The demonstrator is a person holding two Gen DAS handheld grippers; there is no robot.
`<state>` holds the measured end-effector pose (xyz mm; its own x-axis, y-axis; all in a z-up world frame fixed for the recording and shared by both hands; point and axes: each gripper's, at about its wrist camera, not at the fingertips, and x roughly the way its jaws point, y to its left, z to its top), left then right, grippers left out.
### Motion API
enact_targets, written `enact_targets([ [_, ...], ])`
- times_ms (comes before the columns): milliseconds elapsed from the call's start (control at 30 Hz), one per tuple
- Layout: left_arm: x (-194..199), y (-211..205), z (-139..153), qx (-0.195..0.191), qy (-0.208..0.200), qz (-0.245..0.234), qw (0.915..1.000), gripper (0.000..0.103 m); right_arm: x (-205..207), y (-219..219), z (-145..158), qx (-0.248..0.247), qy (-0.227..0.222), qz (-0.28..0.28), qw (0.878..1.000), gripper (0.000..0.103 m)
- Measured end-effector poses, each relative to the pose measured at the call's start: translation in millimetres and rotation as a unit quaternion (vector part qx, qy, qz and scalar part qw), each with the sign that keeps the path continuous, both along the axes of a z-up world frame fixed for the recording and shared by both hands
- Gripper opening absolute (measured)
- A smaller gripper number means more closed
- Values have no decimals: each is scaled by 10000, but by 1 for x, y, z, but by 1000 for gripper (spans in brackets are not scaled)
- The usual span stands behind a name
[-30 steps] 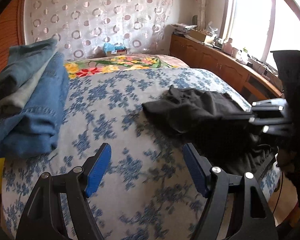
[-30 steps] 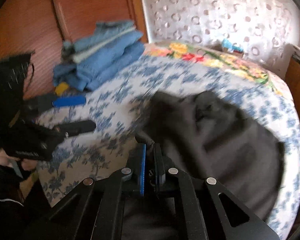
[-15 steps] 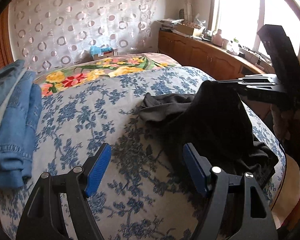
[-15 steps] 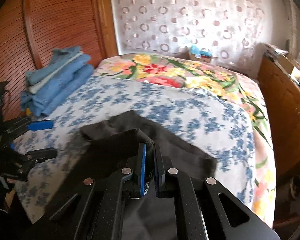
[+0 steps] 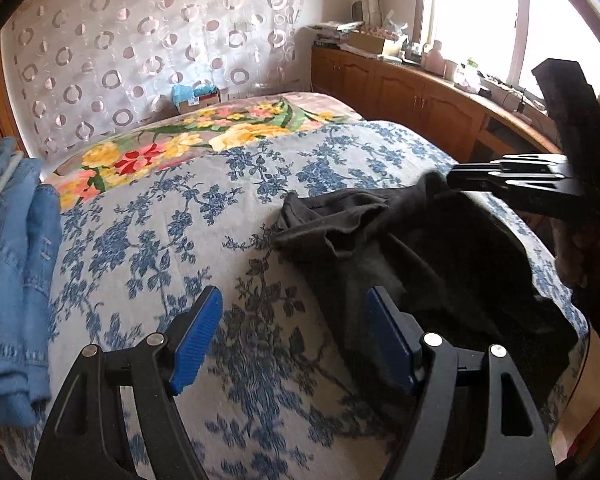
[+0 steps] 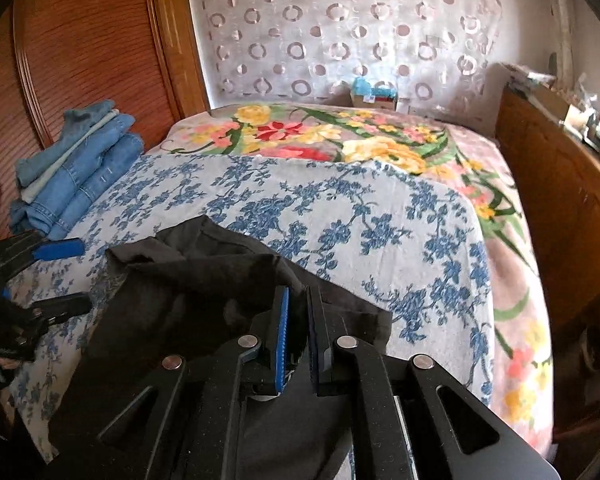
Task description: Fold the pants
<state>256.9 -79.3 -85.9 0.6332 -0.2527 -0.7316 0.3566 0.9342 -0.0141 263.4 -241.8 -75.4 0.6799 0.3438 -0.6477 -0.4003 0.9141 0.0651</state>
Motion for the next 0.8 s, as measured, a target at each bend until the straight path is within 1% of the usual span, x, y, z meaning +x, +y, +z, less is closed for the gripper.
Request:
enact_targets([
  [67, 8, -2, -1, 62, 12, -7, 10000, 75, -4, -3, 1, -2, -12, -11, 10000, 16],
  [100, 12, -3, -1, 72, 22, -23, 10000, 75, -4, -5, 2, -1, -14, -31, 10000, 22],
  [200, 24, -5, -3, 34, 114, -21, 9999, 75, -8, -13, 3, 122, -8, -7, 9999, 28],
  [367, 43, -7, -5, 17, 186, 49, 9998, 75, -13, -18, 1, 310, 70, 142, 9994, 30],
  [500, 54, -6, -3, -16, 149, 165, 9998, 75, -11, -17, -1, 399, 174, 247, 9987, 31],
  [633, 62, -7, -7, -11, 195, 235, 9995, 75, -5, -11, -6, 286, 296, 308, 9987, 31],
  [800, 62, -8, -11, 27, 232, 236, 9994, 75, 9, -8, -17, 137, 479, 267, 9984, 30],
])
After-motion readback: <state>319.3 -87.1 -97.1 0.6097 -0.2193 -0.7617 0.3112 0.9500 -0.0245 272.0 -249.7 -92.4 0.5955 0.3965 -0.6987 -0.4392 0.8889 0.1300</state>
